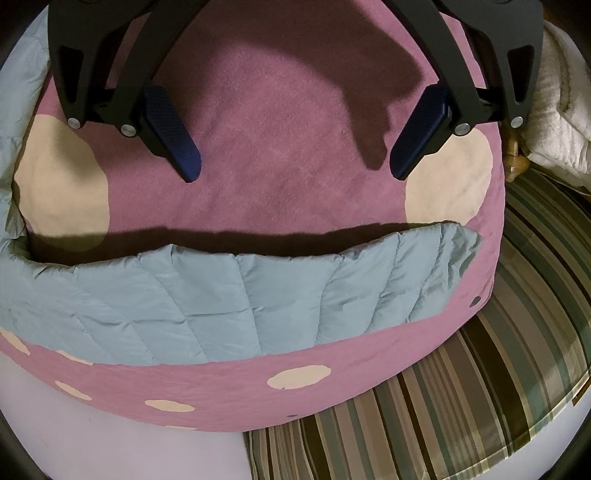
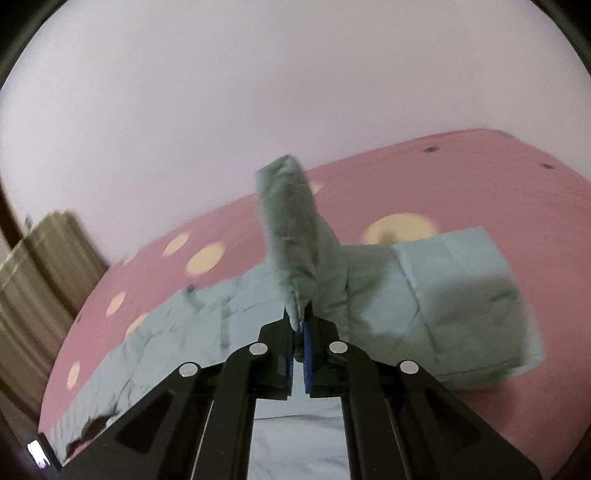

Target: Fold large clothes

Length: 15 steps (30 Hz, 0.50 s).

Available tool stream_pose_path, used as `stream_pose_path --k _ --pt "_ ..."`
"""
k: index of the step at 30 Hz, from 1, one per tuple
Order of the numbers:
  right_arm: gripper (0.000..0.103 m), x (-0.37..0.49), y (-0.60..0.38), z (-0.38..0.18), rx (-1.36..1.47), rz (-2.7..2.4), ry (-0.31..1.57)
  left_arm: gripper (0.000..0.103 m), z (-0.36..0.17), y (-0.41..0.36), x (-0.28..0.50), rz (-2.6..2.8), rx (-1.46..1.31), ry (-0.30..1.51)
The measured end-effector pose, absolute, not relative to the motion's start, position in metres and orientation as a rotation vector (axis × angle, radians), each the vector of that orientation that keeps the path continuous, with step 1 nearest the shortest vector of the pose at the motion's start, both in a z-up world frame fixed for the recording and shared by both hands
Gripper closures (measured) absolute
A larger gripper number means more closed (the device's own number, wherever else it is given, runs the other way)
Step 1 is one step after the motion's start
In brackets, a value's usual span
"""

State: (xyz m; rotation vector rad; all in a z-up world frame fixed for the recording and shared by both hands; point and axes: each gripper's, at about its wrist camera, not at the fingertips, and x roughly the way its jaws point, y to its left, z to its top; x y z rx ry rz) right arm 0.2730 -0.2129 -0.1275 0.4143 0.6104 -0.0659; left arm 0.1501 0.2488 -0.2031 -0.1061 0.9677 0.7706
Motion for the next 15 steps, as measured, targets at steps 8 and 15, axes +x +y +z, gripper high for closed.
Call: stream_pose_path --k 8,15 --pt "0.1 0.298 -0.13 -0.158 0.282 0.123 0.739 0.002 -0.204 0.249 0.149 0.769 -0.11 0.968" --pt "0.1 0.301 -0.097 -0.175 0.176 0.221 0.849 0.002 -0.204 0.249 0.149 0.768 -0.113 0.969"
